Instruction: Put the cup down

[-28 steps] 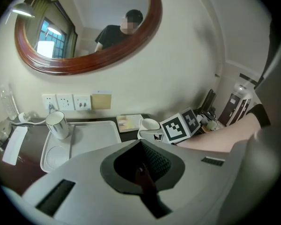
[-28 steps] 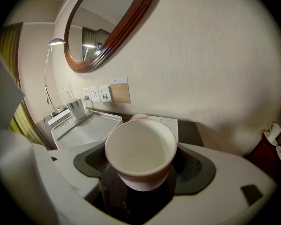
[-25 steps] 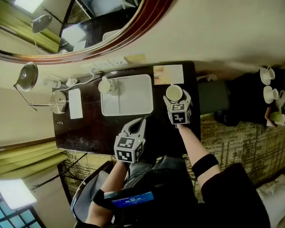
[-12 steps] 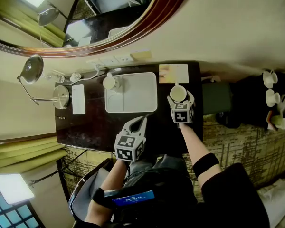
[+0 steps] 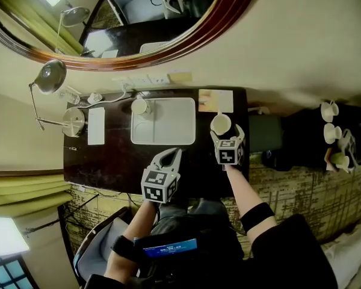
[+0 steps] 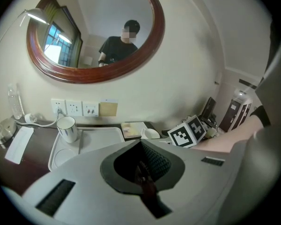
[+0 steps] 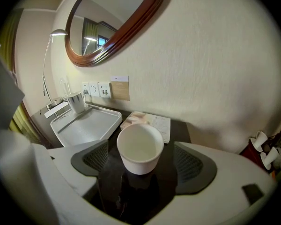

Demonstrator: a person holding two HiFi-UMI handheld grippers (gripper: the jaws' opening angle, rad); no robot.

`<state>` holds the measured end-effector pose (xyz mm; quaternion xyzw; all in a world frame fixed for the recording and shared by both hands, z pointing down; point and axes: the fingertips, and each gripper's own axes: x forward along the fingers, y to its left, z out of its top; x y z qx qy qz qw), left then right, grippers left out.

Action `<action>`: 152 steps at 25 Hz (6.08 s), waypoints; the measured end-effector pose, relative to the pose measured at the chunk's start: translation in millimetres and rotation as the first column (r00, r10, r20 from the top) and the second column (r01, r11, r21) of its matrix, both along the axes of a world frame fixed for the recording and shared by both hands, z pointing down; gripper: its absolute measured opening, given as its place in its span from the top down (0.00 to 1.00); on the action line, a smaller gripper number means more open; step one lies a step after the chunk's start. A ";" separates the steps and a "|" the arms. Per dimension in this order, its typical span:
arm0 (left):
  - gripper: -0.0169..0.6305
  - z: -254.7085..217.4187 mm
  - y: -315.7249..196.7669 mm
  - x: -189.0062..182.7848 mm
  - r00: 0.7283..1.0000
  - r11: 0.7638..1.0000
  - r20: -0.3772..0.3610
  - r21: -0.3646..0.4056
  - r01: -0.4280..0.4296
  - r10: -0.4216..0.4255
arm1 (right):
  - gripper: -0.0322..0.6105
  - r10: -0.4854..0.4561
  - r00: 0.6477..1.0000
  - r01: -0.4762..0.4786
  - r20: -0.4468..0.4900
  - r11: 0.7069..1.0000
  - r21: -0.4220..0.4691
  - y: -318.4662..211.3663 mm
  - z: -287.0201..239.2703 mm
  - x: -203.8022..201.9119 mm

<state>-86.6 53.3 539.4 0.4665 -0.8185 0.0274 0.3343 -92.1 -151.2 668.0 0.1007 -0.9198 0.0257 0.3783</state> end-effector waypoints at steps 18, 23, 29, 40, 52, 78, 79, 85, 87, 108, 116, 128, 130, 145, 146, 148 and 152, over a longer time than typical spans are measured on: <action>0.97 -30.3 71.3 -18.6 0.987 0.997 0.147 -0.002 0.073 -0.072 | 0.38 -0.251 0.951 0.274 0.179 0.955 -0.116 124.9 -101.3 7.0; 0.97 -32.3 103.6 -30.6 0.977 0.991 0.169 -0.006 0.134 -0.131 | 0.55 -0.316 0.923 0.346 0.220 0.931 -0.118 163.8 -118.2 -0.2; 0.97 -33.8 142.2 -39.7 0.970 0.983 0.162 -0.001 0.185 -0.183 | 0.74 -0.379 0.895 0.418 0.235 0.897 -0.142 211.9 -134.4 -5.2; 0.97 -36.3 197.9 -52.6 0.950 0.962 0.151 0.029 0.271 -0.272 | 0.95 -0.446 0.873 0.476 0.197 0.867 -0.146 258.2 -125.2 -13.3; 0.97 -33.8 215.5 -56.6 0.952 0.965 0.162 0.021 0.261 -0.261 | 0.95 -0.439 0.880 0.465 0.178 0.873 -0.144 266.2 -105.8 -19.9; 0.97 19.8 207.6 -91.8 0.970 0.969 0.065 -0.057 0.239 -0.236 | 0.40 -0.441 0.892 0.451 0.101 0.885 -0.114 289.9 -40.2 -102.4; 0.97 22.0 204.2 -95.3 0.970 0.969 0.064 -0.060 0.239 -0.235 | 0.37 -0.438 0.893 0.448 0.102 0.887 -0.113 290.8 -39.8 -112.4; 0.97 31.2 189.3 -114.8 0.969 0.967 0.054 -0.066 0.245 -0.242 | 0.18 -0.421 0.901 0.430 0.102 0.899 -0.088 292.1 -29.0 -168.6; 0.97 34.8 186.4 -121.4 0.967 0.965 0.049 -0.063 0.253 -0.250 | 0.16 -0.429 0.897 0.437 0.103 0.895 -0.082 294.2 -24.1 -186.0; 0.97 71.6 206.8 -137.0 0.951 0.946 0.026 -0.094 0.309 -0.308 | 0.11 -0.446 0.890 0.452 0.094 0.889 -0.064 299.9 22.7 -277.7; 0.97 74.1 217.1 -130.8 0.948 0.941 0.015 -0.111 0.319 -0.319 | 0.32 -0.466 0.880 0.471 0.088 0.881 -0.042 297.2 21.8 -282.2; 0.97 61.4 207.0 -110.6 0.960 0.955 0.008 -0.096 0.280 -0.280 | 0.32 -0.444 0.883 0.458 0.153 0.886 -0.067 281.3 -14.2 -244.4; 0.97 57.5 199.7 -105.1 0.965 0.961 0.005 -0.087 0.261 -0.262 | 0.32 -0.435 0.885 0.451 0.165 0.890 -0.071 275.9 -27.5 -226.1; 0.97 42.6 104.8 -25.2 1.000 0.998 0.007 -0.069 0.010 -0.009 | 0.32 -0.235 0.963 0.247 0.131 0.966 -0.078 176.3 -46.9 -29.2; 0.97 41.1 96.6 -18.3 1.000 0.998 0.006 -0.067 -0.011 0.012 | 0.32 -0.218 0.968 0.229 0.126 0.970 -0.077 166.0 -46.2 -17.1; 0.97 37.3 80.3 -5.8 0.998 0.997 0.007 -0.063 -0.055 0.055 | 0.32 -0.183 0.977 0.192 0.113 0.978 -0.077 145.4 -42.4 5.1; 0.97 30.5 54.6 9.2 0.995 0.993 0.016 -0.058 -0.102 0.103 | 0.32 -0.139 0.986 0.147 0.097 0.985 -0.088 112.7 -30.3 38.0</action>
